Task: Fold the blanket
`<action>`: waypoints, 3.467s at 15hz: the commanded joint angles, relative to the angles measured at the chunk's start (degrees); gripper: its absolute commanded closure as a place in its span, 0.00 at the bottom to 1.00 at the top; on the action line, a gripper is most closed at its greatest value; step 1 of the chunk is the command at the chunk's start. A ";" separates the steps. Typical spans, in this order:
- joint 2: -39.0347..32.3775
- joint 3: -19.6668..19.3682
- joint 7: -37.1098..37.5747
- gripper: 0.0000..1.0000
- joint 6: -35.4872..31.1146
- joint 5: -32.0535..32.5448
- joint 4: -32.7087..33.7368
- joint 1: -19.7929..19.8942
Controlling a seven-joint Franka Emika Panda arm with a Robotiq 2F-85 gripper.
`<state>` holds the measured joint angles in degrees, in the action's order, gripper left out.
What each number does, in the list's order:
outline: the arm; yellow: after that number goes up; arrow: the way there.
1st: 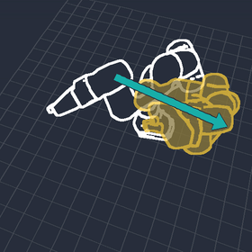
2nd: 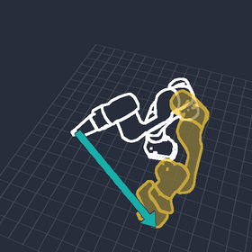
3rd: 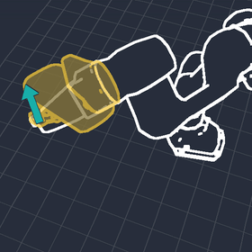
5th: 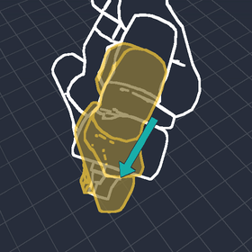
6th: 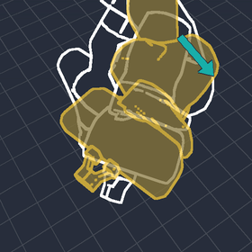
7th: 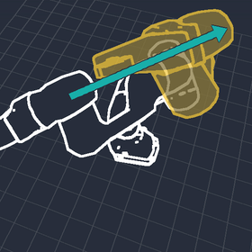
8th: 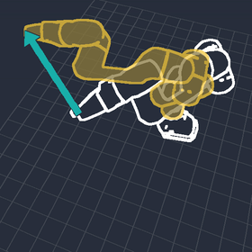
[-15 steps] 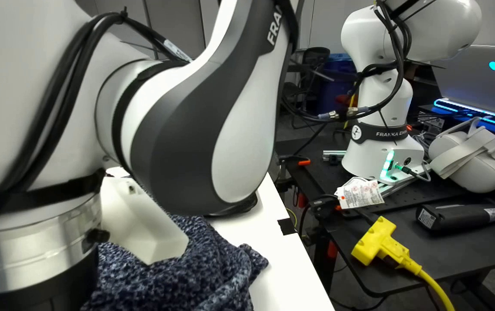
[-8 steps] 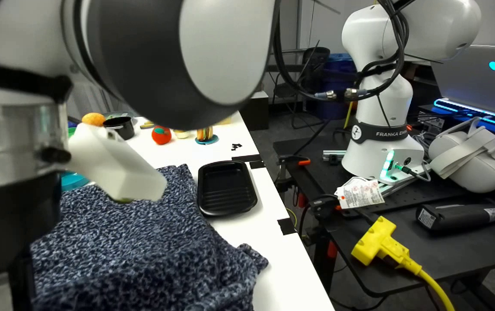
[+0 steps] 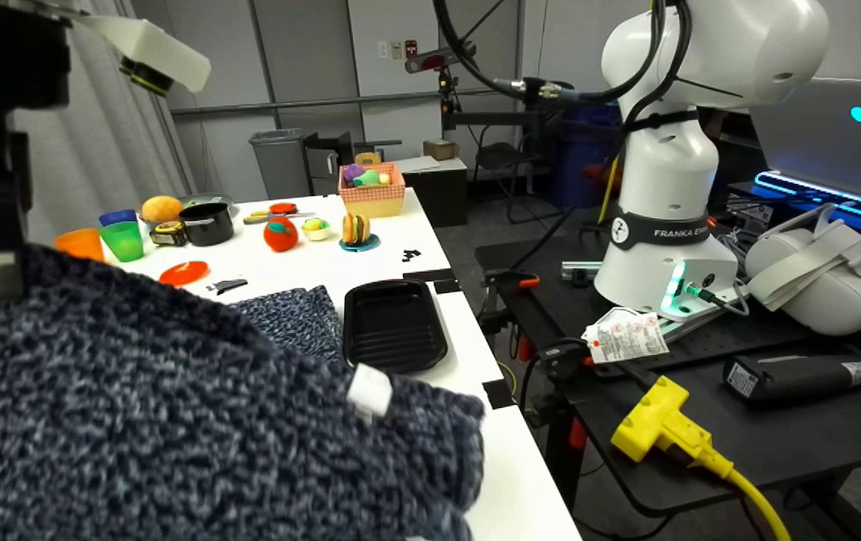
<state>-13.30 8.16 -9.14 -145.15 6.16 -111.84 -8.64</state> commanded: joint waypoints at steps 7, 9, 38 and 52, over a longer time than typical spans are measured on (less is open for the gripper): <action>-3.37 -11.45 1.52 0.99 2.94 20.96 7.81 4.24; -4.03 -12.42 2.78 0.69 3.21 22.66 7.77 4.26; -2.72 9.55 9.08 0.00 -9.59 -3.54 -18.36 -7.31; -20.38 5.53 6.24 0.00 -13.60 5.71 -11.33 -12.20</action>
<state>-30.68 14.63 -1.61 -157.22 11.33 -126.43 -19.74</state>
